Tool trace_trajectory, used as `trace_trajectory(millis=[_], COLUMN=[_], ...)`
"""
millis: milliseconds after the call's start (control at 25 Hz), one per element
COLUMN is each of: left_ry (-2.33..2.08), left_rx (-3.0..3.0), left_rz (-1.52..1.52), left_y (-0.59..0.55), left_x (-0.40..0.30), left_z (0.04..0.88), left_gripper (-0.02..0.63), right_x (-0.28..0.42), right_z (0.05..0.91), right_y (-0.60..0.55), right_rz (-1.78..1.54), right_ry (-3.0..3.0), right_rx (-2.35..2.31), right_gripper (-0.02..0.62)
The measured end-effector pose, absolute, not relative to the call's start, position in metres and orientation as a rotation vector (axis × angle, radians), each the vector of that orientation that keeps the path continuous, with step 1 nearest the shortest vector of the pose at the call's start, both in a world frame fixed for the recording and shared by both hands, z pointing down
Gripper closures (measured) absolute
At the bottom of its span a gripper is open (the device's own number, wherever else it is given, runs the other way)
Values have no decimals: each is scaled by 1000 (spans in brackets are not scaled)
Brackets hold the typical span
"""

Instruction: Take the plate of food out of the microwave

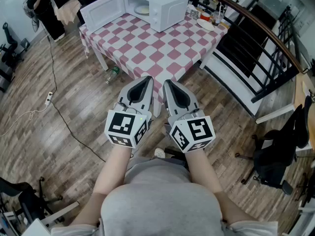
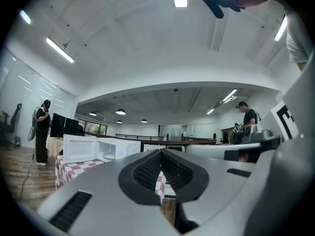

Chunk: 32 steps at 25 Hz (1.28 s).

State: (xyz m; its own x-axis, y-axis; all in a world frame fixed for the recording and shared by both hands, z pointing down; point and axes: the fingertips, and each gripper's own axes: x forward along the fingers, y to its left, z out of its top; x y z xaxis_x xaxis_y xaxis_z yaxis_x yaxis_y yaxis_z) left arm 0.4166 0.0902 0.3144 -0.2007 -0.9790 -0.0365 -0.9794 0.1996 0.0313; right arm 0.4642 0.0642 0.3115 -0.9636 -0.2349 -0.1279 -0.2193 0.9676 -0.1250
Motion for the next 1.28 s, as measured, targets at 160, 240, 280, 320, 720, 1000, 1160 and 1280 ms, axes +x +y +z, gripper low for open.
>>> trace_trajectory(millis=[160, 240, 280, 320, 720, 1000, 1160, 1280], left_ry=[2416, 2412, 2410, 2407, 2424, 2484, 2499, 2505], left_rx=[-1978, -1978, -1979, -1978, -1932, -1888, -1869, -1874], left_rz=[87, 91, 94, 97, 106, 136, 140, 141], left_y=[88, 86, 84, 82, 73, 81, 86, 89], left_x=[420, 422, 422, 423, 425, 411, 398, 385], left_z=[310, 309, 308, 307, 298, 302, 303, 306], left_gripper=[603, 603, 603, 603, 603, 603, 603, 603], right_x=[468, 470, 470, 470, 469, 456, 443, 430], right_z=[304, 301, 301, 300, 296, 298, 297, 298], right_y=[66, 65, 64, 63, 52, 58, 57, 57], right_rz=[-61, -37, -27, -18, -32, -3, -19, -27], right_ry=[2970, 2969, 2971, 2974, 3006, 3024, 3020, 3021], right_rx=[-349, -347, -346, -346, -283, -223, -219, -242], right_gripper=[569, 569, 571, 571, 571, 569, 569, 569])
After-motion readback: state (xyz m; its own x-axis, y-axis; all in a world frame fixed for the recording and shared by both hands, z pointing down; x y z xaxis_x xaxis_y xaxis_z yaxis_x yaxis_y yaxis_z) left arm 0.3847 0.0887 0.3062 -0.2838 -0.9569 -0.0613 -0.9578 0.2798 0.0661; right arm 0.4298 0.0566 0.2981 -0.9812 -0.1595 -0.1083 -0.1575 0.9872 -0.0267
